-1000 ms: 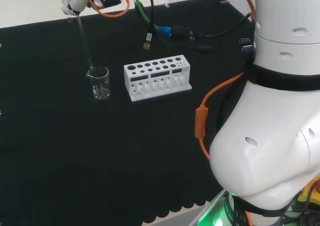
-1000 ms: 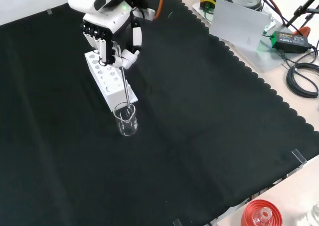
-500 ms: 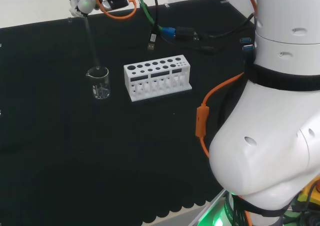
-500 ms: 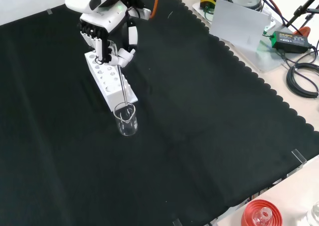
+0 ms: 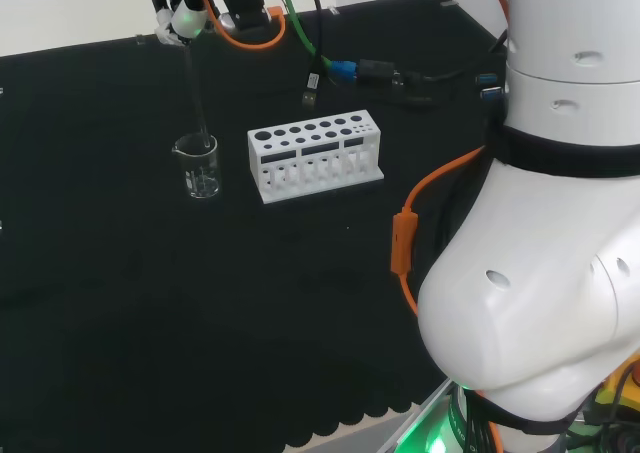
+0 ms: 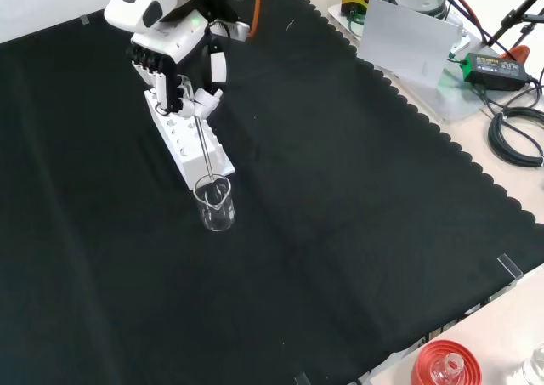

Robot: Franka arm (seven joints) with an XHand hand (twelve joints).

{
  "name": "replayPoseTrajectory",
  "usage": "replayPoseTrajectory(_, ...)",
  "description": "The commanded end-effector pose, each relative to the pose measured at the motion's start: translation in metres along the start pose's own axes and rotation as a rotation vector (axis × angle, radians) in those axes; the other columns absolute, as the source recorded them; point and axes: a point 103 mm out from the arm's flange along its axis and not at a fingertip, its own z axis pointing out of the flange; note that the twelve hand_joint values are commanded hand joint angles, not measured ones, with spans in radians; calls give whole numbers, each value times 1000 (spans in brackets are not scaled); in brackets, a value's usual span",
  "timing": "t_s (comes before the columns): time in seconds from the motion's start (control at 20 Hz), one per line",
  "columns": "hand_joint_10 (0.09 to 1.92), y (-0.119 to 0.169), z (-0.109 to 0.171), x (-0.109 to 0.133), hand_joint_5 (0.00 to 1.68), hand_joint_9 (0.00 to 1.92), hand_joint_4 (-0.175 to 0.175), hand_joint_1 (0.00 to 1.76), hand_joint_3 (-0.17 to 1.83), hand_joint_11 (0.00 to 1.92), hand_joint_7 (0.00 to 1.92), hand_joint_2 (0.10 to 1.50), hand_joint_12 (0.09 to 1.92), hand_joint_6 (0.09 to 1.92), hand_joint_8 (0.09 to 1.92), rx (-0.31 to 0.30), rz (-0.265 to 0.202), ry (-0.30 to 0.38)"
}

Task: Stir in the beaker to the left of the white test tube rack with the glass rod.

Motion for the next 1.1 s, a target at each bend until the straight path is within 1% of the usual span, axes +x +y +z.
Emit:
replayPoseTrajectory(0.05, 576, 5, 6, -4, 1107, 1771, -175, 1195, 804, 1675, 1569, 665, 715, 1013, 843, 7, 0, 9)
replayPoseTrajectory(0.45, 574, 15, 33, -6, 1107, 1773, -175, 1194, 804, 1675, 1570, 665, 716, 1014, 842, 33, -13, 23)
replayPoseTrajectory(0.7, 573, 20, 43, -4, 1106, 1774, -175, 1194, 803, 1675, 1570, 666, 717, 1016, 842, 49, -25, 29)
replayPoseTrajectory(0.9, 573, 25, 48, 1, 1105, 1774, -175, 1194, 803, 1675, 1571, 666, 718, 1016, 842, 47, -24, 32)
replayPoseTrajectory(1.1, 572, 33, 45, 2, 1105, 1774, -175, 1194, 803, 1675, 1571, 667, 718, 1017, 842, 47, -32, 38)
